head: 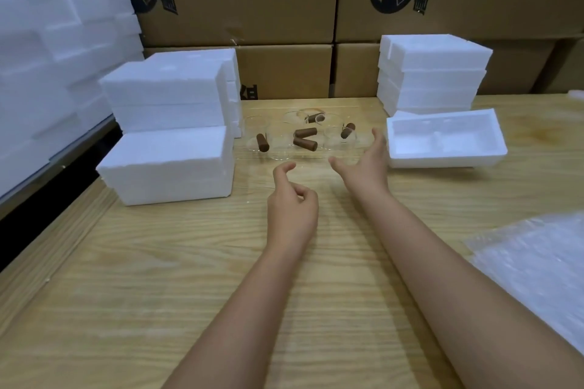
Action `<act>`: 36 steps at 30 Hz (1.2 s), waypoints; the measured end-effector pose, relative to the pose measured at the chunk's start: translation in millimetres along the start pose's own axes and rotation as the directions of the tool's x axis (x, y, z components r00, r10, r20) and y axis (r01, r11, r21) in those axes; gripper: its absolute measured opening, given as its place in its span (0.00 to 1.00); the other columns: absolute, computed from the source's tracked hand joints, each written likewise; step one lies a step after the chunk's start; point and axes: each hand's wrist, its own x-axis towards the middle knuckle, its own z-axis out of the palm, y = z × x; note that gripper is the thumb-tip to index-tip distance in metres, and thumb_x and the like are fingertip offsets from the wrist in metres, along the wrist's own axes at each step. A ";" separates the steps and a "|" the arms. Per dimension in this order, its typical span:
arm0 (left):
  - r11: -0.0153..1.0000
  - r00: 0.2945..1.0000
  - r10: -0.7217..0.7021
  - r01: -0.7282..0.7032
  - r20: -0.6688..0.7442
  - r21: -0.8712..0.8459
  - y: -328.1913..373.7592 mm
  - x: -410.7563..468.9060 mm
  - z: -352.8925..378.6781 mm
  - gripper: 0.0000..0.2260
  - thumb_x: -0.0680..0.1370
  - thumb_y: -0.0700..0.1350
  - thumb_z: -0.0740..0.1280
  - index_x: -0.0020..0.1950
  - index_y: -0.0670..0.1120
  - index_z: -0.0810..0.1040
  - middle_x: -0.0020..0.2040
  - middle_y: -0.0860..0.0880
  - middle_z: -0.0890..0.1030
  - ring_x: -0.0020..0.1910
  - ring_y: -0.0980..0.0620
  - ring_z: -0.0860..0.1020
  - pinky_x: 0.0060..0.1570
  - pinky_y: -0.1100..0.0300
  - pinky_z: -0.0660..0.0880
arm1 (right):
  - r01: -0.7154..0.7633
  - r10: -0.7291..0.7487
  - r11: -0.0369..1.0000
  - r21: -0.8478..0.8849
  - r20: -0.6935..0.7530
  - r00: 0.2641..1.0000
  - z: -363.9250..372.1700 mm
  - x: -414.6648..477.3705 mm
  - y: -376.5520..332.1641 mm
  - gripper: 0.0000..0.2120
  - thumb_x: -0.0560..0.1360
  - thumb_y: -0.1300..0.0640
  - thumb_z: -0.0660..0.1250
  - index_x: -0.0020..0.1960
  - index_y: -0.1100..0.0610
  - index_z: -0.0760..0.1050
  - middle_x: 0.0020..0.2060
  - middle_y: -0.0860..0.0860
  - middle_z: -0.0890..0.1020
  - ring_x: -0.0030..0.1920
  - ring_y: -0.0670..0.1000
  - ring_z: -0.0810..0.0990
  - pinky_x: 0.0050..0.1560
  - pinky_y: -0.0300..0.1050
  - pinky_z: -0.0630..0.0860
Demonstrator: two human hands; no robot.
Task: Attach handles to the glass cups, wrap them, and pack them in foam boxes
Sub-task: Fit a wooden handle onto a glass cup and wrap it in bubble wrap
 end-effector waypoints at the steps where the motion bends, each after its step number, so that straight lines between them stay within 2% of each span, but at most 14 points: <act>1: 1.000 1.000 -0.012 0.012 -0.003 -0.010 -1.5 1.4 0.0 0.23 0.74 0.37 0.60 0.65 0.56 0.63 0.42 0.45 0.79 0.34 0.46 0.77 0.38 0.45 0.79 | -0.013 0.013 1.000 -0.008 0.022 1.000 4.7 7.2 -0.9 0.45 0.70 0.53 0.74 0.76 0.53 0.48 0.72 0.57 0.60 0.71 0.56 0.61 0.69 0.47 0.59; 4: 0.999 1.000 -0.022 0.022 -0.007 -0.026 -4.4 3.5 1.0 0.27 0.75 0.37 0.60 0.70 0.57 0.60 0.42 0.46 0.79 0.34 0.48 0.78 0.35 0.48 0.79 | -0.033 0.033 0.999 -0.003 0.074 0.997 16.8 26.6 1.4 0.48 0.70 0.55 0.75 0.76 0.51 0.44 0.71 0.58 0.63 0.70 0.58 0.64 0.69 0.49 0.62; 6: 0.999 1.000 -0.022 0.022 -0.005 -0.044 -4.3 3.8 1.2 0.27 0.75 0.37 0.61 0.70 0.58 0.59 0.42 0.46 0.79 0.31 0.50 0.77 0.31 0.52 0.79 | -0.029 0.029 1.000 0.001 0.071 0.997 20.1 36.2 5.2 0.46 0.71 0.55 0.73 0.76 0.49 0.45 0.68 0.57 0.68 0.68 0.57 0.67 0.64 0.47 0.65; 9: 0.998 0.999 -0.033 0.033 0.001 -0.054 -4.8 5.1 1.5 0.28 0.75 0.37 0.61 0.70 0.58 0.59 0.43 0.46 0.79 0.29 0.51 0.77 0.29 0.54 0.78 | 0.006 -0.007 1.000 0.017 0.060 0.998 21.1 44.1 12.4 0.37 0.72 0.55 0.72 0.74 0.48 0.54 0.57 0.50 0.71 0.60 0.52 0.72 0.52 0.41 0.65; 13: 0.999 1.000 -0.019 0.020 0.011 -0.051 -5.1 4.8 0.8 0.28 0.74 0.38 0.62 0.70 0.57 0.61 0.41 0.49 0.79 0.29 0.52 0.77 0.32 0.54 0.79 | 0.035 -0.036 0.999 0.010 0.039 0.999 18.4 38.5 14.6 0.29 0.72 0.54 0.72 0.68 0.51 0.63 0.52 0.48 0.72 0.49 0.50 0.73 0.46 0.41 0.65; 15: 0.999 0.999 0.006 -0.004 0.036 -0.050 -5.9 4.4 0.4 0.29 0.73 0.37 0.64 0.71 0.57 0.61 0.41 0.51 0.79 0.31 0.53 0.78 0.37 0.53 0.80 | 0.053 -0.053 0.998 0.026 0.014 0.998 14.6 27.7 13.1 0.31 0.71 0.54 0.73 0.69 0.52 0.62 0.52 0.47 0.71 0.51 0.50 0.73 0.50 0.43 0.69; 17: 0.998 0.996 0.039 -0.035 0.078 -0.059 -4.9 3.4 1.6 0.32 0.71 0.35 0.66 0.71 0.57 0.61 0.45 0.51 0.78 0.37 0.53 0.78 0.43 0.49 0.81 | 0.082 -0.081 0.994 0.071 -0.020 0.997 9.0 11.7 9.7 0.36 0.69 0.55 0.74 0.71 0.54 0.59 0.55 0.46 0.70 0.55 0.49 0.71 0.57 0.44 0.69; 18: 0.997 0.994 0.054 -0.048 0.100 -0.056 -4.3 3.2 1.9 0.34 0.70 0.35 0.67 0.72 0.57 0.61 0.48 0.52 0.78 0.41 0.54 0.78 0.44 0.51 0.81 | 0.093 -0.092 0.992 0.084 -0.025 0.995 5.8 2.0 7.5 0.38 0.69 0.55 0.75 0.72 0.55 0.57 0.57 0.47 0.70 0.58 0.49 0.70 0.60 0.43 0.68; 21: 0.994 0.981 0.111 -0.107 0.160 -0.031 -0.4 0.4 -0.1 0.39 0.70 0.39 0.73 0.74 0.58 0.58 0.59 0.55 0.72 0.55 0.61 0.73 0.44 0.72 0.73 | 0.110 -0.110 0.992 0.060 -0.008 0.994 -1.2 -30.0 0.6 0.39 0.67 0.53 0.75 0.71 0.56 0.59 0.63 0.53 0.68 0.64 0.52 0.67 0.62 0.41 0.64; 23: 0.987 0.965 0.159 -0.149 0.208 -0.060 0.6 -4.5 -1.8 0.42 0.68 0.42 0.76 0.75 0.59 0.57 0.63 0.56 0.70 0.60 0.62 0.71 0.48 0.74 0.70 | 0.126 -0.124 0.991 0.053 -0.029 0.992 -7.2 -52.5 -4.3 0.36 0.66 0.53 0.76 0.68 0.56 0.62 0.62 0.53 0.68 0.64 0.53 0.67 0.62 0.40 0.63; 26: 0.986 0.953 0.163 -0.154 0.256 -0.055 2.5 -12.3 -4.6 0.38 0.66 0.44 0.73 0.72 0.59 0.62 0.58 0.56 0.74 0.55 0.61 0.75 0.51 0.69 0.72 | 0.114 -0.112 0.992 0.061 -0.038 0.993 -13.3 -78.6 -13.1 0.34 0.64 0.52 0.77 0.63 0.57 0.64 0.55 0.50 0.66 0.62 0.54 0.68 0.63 0.43 0.66; 30: 0.988 0.963 0.154 -0.157 0.223 0.000 1.5 -13.6 -7.9 0.27 0.69 0.36 0.71 0.64 0.56 0.72 0.49 0.57 0.76 0.46 0.61 0.76 0.42 0.77 0.69 | 0.081 -0.081 0.996 0.023 -0.027 0.996 -12.6 -95.6 -13.4 0.34 0.62 0.50 0.78 0.60 0.56 0.64 0.53 0.52 0.67 0.59 0.55 0.68 0.61 0.44 0.67; 33: 0.989 0.968 0.149 -0.146 0.201 -0.034 1.7 -15.7 -10.2 0.25 0.69 0.38 0.72 0.63 0.55 0.73 0.49 0.56 0.78 0.47 0.59 0.78 0.45 0.74 0.73 | 0.065 -0.067 0.991 0.120 0.012 0.998 -14.8 -96.7 -9.5 0.33 0.63 0.45 0.77 0.58 0.50 0.62 0.53 0.49 0.68 0.56 0.49 0.69 0.57 0.41 0.67; 36: 0.985 0.964 0.119 -0.084 0.238 -0.151 6.4 -16.1 -15.4 0.28 0.67 0.42 0.79 0.64 0.53 0.74 0.54 0.50 0.80 0.54 0.54 0.80 0.54 0.62 0.77 | 0.021 -0.024 0.906 0.423 0.002 1.000 -19.6 -91.8 -6.5 0.21 0.73 0.41 0.67 0.60 0.48 0.62 0.49 0.47 0.73 0.49 0.48 0.73 0.50 0.41 0.70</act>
